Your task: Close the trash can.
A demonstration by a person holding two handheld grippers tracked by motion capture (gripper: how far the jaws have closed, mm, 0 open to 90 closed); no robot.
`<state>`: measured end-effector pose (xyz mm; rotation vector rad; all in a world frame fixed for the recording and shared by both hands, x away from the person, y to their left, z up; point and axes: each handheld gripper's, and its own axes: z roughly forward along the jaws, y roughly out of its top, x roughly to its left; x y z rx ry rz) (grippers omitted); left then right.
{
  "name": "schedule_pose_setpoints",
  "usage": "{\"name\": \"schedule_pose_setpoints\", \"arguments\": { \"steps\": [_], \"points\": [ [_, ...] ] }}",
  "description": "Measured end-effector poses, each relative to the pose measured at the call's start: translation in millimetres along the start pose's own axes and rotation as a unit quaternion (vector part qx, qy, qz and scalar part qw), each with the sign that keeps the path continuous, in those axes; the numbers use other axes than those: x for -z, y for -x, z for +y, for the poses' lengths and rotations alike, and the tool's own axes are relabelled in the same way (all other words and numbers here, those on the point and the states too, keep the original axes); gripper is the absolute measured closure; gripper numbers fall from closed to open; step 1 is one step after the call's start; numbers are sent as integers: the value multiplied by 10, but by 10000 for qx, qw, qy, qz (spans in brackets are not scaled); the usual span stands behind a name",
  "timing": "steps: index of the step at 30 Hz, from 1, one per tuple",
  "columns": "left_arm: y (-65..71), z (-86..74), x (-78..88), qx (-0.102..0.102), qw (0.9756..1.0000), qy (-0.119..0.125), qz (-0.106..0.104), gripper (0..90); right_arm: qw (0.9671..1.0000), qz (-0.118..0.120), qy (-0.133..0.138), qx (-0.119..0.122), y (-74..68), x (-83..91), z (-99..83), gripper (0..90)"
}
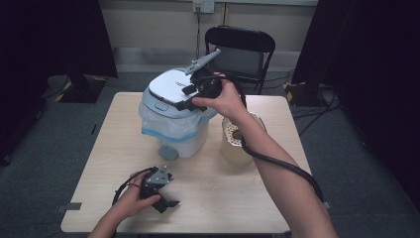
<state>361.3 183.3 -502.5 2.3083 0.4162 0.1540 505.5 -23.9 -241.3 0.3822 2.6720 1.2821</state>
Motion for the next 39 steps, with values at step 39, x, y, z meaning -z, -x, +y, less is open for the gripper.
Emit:
{"name": "schedule_pose_setpoints", "arguments": {
  "steps": [39],
  "points": [
    [2, -1, -2, -21, 10000, 14, -19, 0, 9990, -399, 138, -126, 152, -175, -7, 722]
  ]
}}
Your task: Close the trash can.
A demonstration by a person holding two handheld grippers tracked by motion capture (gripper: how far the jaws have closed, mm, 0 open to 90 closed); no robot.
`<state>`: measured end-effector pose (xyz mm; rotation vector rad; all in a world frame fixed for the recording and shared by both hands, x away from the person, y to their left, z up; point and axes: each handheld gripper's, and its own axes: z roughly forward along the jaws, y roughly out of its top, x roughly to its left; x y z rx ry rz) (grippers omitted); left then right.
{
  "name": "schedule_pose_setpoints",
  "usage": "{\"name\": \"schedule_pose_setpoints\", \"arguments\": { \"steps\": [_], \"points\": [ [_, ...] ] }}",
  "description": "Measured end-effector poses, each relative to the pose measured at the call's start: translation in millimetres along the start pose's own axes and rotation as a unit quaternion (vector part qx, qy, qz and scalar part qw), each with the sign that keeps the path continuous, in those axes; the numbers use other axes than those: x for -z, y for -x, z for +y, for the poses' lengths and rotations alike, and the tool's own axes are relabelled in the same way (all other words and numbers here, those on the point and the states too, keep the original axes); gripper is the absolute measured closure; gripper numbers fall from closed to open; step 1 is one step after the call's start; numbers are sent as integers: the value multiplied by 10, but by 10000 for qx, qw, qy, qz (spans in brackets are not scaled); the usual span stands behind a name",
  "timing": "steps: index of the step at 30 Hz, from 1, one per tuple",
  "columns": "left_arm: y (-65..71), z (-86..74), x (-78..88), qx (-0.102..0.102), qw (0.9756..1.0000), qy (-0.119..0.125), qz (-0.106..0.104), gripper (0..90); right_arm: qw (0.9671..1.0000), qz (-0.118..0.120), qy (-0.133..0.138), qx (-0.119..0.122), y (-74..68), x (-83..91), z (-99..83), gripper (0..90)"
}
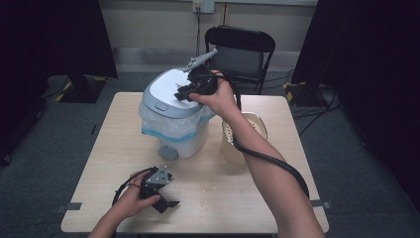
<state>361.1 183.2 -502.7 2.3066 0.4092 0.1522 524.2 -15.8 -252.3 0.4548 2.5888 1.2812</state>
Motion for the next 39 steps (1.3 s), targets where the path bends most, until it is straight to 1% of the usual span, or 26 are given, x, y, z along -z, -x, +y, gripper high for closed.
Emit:
{"name": "schedule_pose_setpoints", "arguments": {
  "steps": [4, 6, 10, 15, 16, 19, 20, 21, 22, 23, 24, 25, 26, 27, 30, 31, 32, 34, 36, 37, 39],
  "points": [
    [0, 0, -1, 1, 10000, 2, 1, 0, 10000, -11, 13, -7, -6, -2, -4, 733],
    [0, 0, 0, 0, 10000, 0, 1, 0, 10000, 6, 5, 18, -16, -3, -4, 753],
    [1, 0, -1, 1, 10000, 0, 1, 0, 10000, 12, 87, -5, -19, -3, -29, 759],
    [1, 0, 0, 1, 10000, -1, 2, 0, 10000, 7, 2, 41, -38, -7, -6, 784],
    [1, 0, -1, 1, 10000, 2, 2, 0, 10000, 17, -14, 81, -41, -8, 0, 786],
    [0, 0, -1, -2, 10000, 0, 1, 0, 10000, 57, -39, 63, -42, -5, 7, 783],
    [0, 0, -1, -4, 10000, -1, 3, 0, 9999, 112, -41, 63, -43, -3, 9, 780],
    [0, 0, 0, -1, 10000, -3, 0, 0, 9999, 119, -40, 76, -44, 1, 7, 765],
    [0, 0, 0, -1, 10000, -3, 0, 0, 9999, 154, -29, 55, -47, 3, 4, 723],
    [0, 0, 0, 0, 10000, -1, -2, 0, 9998, 199, 11, -17, -59, 3, 0, 671],
    [0, 0, 0, 0, 10000, -1, -2, 0, 9998, 160, 40, -57, -66, 4, -7, 577],
    [0, 1, 1, -1, 10000, -5, 0, 0, 9999, 98, 38, -118, -67, 7, -12, 525],
    [0, 1, 0, -2, 10000, -3, 1, 0, 9998, 104, 64, -172, -56, 16, -20, 513],
    [0, 0, 0, -2, 10000, -2, -1, 0, 9995, 111, 83, -282, -46, 31, -31, 465],
    [-1, 0, 0, 3, 10000, -2, -2, 0, 9994, -5, 63, -331, -28, 68, -61, 376],
    [0, 0, 0, 5, 10000, -2, -2, 0, 9993, -87, 70, -343, -20, 88, -73, 344],
    [0, 0, 0, 5, 10000, -2, -2, 0, 9993, -112, 63, -344, -17, 100, -79, 331],
    [0, 0, 0, 7, 10000, 0, -2, 0, 9993, -168, 72, -319, -10, 132, -91, 261],
    [0, 0, 0, 5, 10000, -1, -1, 0, 9993, -183, 92, -312, -6, 148, -97, 252],
    [0, 0, 0, 3, 10000, -2, -1, 0, 9991, -174, 146, -360, -6, 184, -114, 206],
    [-1, 0, 0, 0, 10000, -3, 0, 0, 9990, -235, 109, -364, -17, 205, -124, 171]
  ]
}}
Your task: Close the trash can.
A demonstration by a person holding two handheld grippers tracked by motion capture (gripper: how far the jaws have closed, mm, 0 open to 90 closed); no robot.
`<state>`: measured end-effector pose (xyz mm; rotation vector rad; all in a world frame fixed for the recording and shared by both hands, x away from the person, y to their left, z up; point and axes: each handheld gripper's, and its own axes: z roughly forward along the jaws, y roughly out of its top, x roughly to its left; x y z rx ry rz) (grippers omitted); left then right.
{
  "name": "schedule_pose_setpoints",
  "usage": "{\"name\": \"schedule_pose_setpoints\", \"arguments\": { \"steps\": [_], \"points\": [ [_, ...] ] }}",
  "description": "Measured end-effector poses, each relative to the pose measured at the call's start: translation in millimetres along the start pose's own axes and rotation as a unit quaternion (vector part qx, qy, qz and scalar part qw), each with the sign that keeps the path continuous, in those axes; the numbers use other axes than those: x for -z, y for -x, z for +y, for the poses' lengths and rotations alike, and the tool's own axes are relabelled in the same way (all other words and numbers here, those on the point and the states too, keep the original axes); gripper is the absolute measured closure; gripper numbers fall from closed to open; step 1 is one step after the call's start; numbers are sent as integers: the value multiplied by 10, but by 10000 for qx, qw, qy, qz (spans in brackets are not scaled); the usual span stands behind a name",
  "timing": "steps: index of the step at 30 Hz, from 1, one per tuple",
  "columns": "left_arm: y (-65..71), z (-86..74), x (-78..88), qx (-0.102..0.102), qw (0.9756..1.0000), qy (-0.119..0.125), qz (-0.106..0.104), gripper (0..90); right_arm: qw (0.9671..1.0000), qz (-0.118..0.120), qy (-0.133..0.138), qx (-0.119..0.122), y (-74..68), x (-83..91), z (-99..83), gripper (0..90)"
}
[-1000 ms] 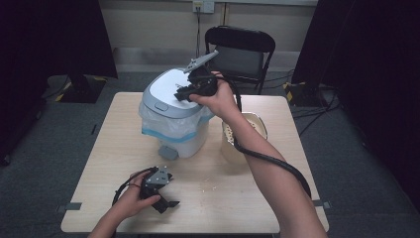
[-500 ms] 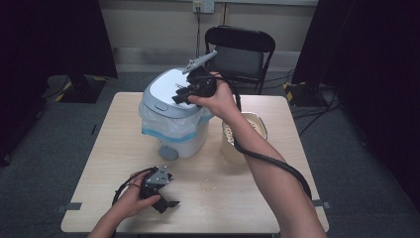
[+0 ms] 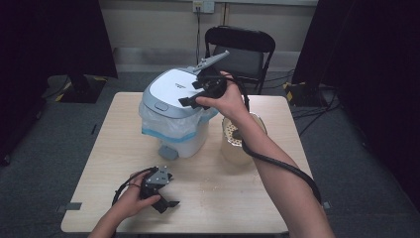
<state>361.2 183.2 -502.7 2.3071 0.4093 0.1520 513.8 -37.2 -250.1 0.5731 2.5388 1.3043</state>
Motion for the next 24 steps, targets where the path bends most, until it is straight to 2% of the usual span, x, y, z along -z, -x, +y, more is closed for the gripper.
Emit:
{"name": "schedule_pose_setpoints", "arguments": {
  "steps": [7, 9, 15, 19, 24],
  "points": [
    [0, 0, 0, 0, 10000, 0, 2, 0, 9999, 43, 92, -30, -14, 93, -46, 146],
    [1, 0, 0, 1, 10000, 4, 1, 0, 9998, 162, 138, -10, -15, 141, -84, 143],
    [0, 0, 0, 0, 10000, 1, -1, 0, 9997, 174, 165, -29, -49, 246, -166, 143],
    [-3, 0, 1, -8, 10000, 0, -11, 0, 9999, 106, 63, 35, -68, 335, -204, 142],
    [-4, 0, 2, -23, 10000, 1, -1, 0, 9999, 158, 56, 10, -83, 408, -302, 143]
  ]
}}
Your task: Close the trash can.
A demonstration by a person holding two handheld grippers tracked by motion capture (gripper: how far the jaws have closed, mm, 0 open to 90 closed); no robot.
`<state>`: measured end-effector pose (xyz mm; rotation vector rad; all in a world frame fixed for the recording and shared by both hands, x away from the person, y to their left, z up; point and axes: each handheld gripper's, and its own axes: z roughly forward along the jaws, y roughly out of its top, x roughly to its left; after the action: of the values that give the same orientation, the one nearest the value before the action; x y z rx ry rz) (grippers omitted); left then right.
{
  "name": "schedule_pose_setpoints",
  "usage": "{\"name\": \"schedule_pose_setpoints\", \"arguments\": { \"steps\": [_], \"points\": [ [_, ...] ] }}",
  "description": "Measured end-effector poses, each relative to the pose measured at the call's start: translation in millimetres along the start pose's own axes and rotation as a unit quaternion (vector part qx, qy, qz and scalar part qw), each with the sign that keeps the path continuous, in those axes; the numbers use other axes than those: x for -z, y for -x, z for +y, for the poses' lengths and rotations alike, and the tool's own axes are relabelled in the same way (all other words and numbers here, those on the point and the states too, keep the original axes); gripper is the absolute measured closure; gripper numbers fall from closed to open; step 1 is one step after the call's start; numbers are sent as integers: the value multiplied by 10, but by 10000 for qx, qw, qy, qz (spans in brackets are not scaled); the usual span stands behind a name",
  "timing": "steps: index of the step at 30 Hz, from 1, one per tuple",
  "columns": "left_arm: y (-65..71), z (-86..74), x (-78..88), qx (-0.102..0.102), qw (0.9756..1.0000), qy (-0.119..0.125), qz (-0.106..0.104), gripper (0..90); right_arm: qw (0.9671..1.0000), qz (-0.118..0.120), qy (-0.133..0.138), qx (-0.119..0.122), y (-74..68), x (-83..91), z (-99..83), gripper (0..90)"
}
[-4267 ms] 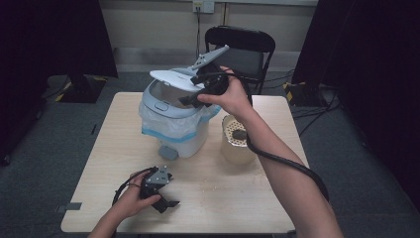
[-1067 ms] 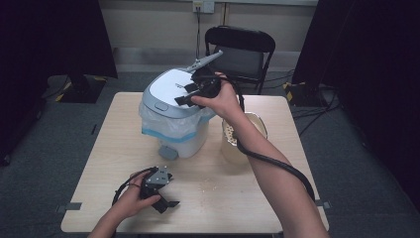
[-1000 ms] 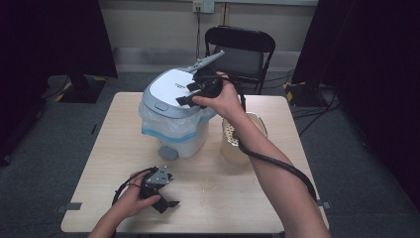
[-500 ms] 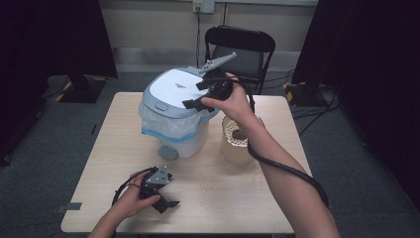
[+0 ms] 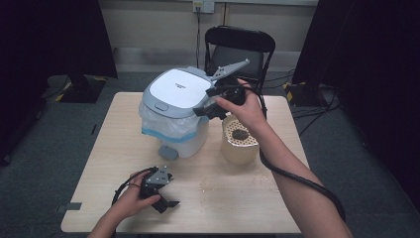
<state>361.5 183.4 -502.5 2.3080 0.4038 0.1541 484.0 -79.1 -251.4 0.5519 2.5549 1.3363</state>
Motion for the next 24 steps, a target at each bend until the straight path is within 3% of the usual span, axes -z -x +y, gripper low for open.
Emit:
{"name": "schedule_pose_setpoints", "arguments": {
  "steps": [24],
  "points": [
    [0, 0, 0, 2, 10000, -1, 1, 0, 9999, 102, -1, -86, -114, 234, -528, 143]
  ]
}}
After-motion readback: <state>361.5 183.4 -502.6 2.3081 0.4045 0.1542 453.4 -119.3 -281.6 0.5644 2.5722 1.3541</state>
